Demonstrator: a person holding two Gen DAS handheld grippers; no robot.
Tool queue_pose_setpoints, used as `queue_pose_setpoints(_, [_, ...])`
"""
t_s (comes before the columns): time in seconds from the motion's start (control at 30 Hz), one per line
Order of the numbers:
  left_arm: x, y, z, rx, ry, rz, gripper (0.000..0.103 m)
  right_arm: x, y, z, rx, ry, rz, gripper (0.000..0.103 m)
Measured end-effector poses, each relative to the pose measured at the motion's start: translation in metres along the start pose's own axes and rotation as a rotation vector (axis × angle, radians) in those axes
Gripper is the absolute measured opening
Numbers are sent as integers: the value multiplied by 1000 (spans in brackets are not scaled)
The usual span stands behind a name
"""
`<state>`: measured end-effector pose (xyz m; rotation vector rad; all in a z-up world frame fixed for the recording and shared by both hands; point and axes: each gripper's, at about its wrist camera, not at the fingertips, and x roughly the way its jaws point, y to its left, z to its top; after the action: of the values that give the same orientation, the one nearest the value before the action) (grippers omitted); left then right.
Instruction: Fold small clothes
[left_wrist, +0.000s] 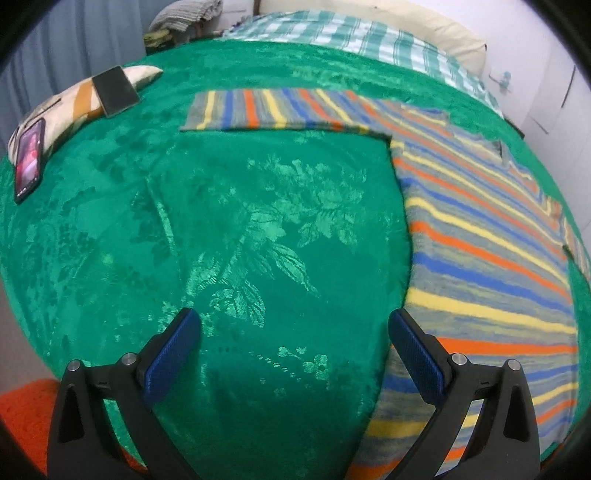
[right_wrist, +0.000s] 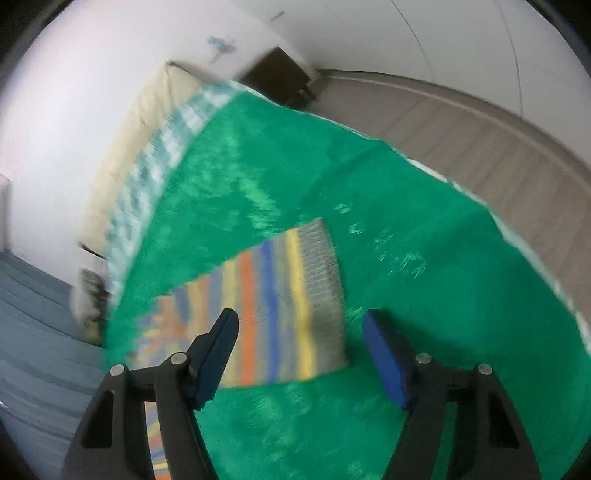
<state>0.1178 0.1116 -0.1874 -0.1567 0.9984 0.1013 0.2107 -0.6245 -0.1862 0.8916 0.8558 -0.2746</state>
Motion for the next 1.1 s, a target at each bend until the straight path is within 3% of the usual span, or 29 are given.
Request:
queue_pose_setpoints(0.1, [4, -6, -2, 23, 11, 22, 102, 18, 3, 4, -20, 10, -23, 67])
queue_pose_setpoints(0.13, [5, -8, -2, 31, 13, 28, 102, 21, 10, 1, -57, 22, -46, 47])
queue_pose_setpoints(0.17, [6, -10, -2, 42, 12, 34, 102, 28, 17, -3, -110, 47, -91, 7])
queue_pose_setpoints(0.23, [6, -13, -2, 51, 13, 38, 102, 33, 28, -6, -176, 72, -129, 5])
queue_pose_setpoints(0.33, [4, -11, -1, 43, 13, 25, 102, 16, 51, -2, -233, 13, -185, 5])
queue_pose_setpoints(0.4, [3, -7, 0, 24, 18, 5, 102, -8, 88, -3, -314, -58, -180, 5])
queue_pose_setpoints(0.5, [3, -1, 5, -8, 22, -34, 102, -40, 165, -12, -461, -120, -71, 5])
queue_pose_setpoints(0.63, [2, 2, 9, -23, 14, -49, 102, -45, 287, -52, -627, -58, 193, 5])
queue_pose_setpoints(0.7, [4, 4, 9, -28, 20, -46, 102, -26, 328, -74, -632, 30, 364, 7])
queue_pose_setpoints(0.73, [6, 5, 8, -28, 27, -46, 102, -14, 342, -85, -615, 84, 438, 22])
queue_pose_setpoints(0.77, [5, 5, 7, -23, 27, -42, 102, 2, 355, -95, -598, 141, 490, 63])
queue_pose_setpoints(0.8, [4, 4, 6, -16, 24, -38, 102, 15, 362, -104, -575, 169, 513, 80])
queue_pose_setpoints(0.83, [3, 4, 5, -9, 22, -37, 102, 23, 364, -111, -550, 166, 524, 85])
queue_pose_setpoints(0.93, [-1, 3, 4, 8, 16, -47, 102, 31, 353, -119, -523, 162, 506, 85])
queue_pose_setpoints(1.1, [1, 7, 10, -27, 23, -78, 102, 22, 305, -148, -639, 120, 293, 85])
